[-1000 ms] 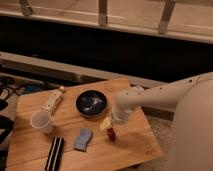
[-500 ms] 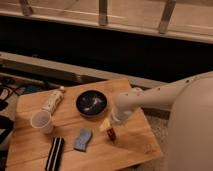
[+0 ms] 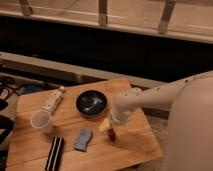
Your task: Drag the pepper across the table
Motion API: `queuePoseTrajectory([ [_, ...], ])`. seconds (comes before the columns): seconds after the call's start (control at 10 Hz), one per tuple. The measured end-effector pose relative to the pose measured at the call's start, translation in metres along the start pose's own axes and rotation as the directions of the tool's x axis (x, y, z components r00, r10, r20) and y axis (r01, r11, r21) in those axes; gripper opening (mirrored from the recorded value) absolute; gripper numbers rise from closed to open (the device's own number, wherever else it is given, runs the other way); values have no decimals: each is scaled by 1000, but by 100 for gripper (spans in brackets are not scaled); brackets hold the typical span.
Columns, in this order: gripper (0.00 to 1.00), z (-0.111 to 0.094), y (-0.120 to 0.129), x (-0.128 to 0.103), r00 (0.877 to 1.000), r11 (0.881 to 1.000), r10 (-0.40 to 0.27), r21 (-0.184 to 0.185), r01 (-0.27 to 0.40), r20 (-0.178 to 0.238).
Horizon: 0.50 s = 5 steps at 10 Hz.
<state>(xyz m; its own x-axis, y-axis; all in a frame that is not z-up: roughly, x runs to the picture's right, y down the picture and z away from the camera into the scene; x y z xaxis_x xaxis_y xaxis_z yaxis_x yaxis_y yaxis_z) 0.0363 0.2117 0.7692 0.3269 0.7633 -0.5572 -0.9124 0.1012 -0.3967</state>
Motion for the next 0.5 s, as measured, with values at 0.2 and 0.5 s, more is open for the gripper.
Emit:
queuePoseTrajectory([
  [0.2,80,1,0,0,1000,1000,1,14,-1,17],
  [0.5,80,7,4,-3,1000,999,-18,28,18,10],
])
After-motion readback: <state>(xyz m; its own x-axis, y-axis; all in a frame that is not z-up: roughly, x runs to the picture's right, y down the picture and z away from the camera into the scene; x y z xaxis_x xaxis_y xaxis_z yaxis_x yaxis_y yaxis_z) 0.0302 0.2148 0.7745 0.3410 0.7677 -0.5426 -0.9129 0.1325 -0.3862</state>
